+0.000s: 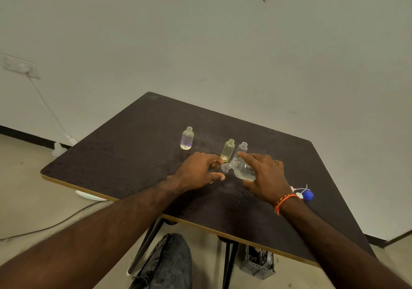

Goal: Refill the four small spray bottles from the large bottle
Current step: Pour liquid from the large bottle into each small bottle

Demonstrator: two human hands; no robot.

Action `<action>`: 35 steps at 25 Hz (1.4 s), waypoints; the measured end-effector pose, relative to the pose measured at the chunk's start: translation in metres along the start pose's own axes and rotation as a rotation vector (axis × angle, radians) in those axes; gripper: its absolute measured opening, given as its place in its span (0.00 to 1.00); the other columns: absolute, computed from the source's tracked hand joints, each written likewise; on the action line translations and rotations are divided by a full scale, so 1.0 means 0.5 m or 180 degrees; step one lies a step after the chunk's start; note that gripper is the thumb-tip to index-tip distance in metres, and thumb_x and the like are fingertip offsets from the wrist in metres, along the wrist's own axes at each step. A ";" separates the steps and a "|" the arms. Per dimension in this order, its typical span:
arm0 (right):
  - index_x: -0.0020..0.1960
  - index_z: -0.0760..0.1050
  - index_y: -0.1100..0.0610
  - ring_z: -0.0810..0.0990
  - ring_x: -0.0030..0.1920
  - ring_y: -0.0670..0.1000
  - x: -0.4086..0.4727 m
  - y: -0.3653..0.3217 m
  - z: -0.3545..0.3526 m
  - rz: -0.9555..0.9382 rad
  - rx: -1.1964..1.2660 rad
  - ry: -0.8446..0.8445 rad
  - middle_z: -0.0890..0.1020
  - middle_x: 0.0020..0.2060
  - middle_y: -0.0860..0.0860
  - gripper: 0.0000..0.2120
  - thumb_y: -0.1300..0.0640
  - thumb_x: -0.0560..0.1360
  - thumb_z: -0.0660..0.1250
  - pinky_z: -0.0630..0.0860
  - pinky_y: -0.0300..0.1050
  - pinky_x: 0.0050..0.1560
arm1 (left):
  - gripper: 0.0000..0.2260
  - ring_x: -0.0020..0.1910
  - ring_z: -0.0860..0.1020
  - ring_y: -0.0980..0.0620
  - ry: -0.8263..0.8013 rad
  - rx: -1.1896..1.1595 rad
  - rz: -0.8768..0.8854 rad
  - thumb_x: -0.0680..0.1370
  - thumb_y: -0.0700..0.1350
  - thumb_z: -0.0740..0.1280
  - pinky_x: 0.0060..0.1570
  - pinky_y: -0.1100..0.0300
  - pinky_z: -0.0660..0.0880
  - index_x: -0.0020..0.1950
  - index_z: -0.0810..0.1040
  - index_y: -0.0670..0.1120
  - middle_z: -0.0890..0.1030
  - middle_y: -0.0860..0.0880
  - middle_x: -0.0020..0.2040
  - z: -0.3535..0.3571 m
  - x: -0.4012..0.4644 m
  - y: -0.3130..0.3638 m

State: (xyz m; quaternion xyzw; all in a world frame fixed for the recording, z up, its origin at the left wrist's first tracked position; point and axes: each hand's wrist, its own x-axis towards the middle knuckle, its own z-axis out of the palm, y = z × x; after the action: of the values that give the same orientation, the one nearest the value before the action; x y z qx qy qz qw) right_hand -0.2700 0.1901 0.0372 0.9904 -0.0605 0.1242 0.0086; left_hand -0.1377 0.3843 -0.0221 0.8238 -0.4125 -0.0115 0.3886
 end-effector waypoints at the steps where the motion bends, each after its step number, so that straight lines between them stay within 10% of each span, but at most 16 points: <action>1: 0.77 0.60 0.41 0.68 0.69 0.53 0.000 0.000 -0.001 -0.0001 -0.0014 -0.0004 0.72 0.71 0.46 0.37 0.45 0.72 0.71 0.62 0.57 0.66 | 0.25 0.58 0.83 0.57 0.0006 0.0004 -0.0002 0.74 0.57 0.78 0.56 0.66 0.75 0.69 0.80 0.51 0.86 0.51 0.61 0.000 0.000 0.000; 35: 0.78 0.60 0.41 0.68 0.69 0.52 0.009 0.006 -0.003 -0.0108 -0.0253 0.0057 0.72 0.71 0.45 0.39 0.45 0.71 0.73 0.61 0.56 0.64 | 0.25 0.58 0.84 0.55 0.0101 0.0130 0.0144 0.76 0.57 0.76 0.60 0.58 0.79 0.70 0.80 0.50 0.86 0.50 0.61 0.006 0.000 0.000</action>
State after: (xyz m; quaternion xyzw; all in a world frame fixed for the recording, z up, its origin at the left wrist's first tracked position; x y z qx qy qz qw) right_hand -0.2663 0.1868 0.0398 0.9890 -0.0486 0.1305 0.0507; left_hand -0.1385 0.3826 -0.0242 0.8221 -0.4249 0.0188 0.3784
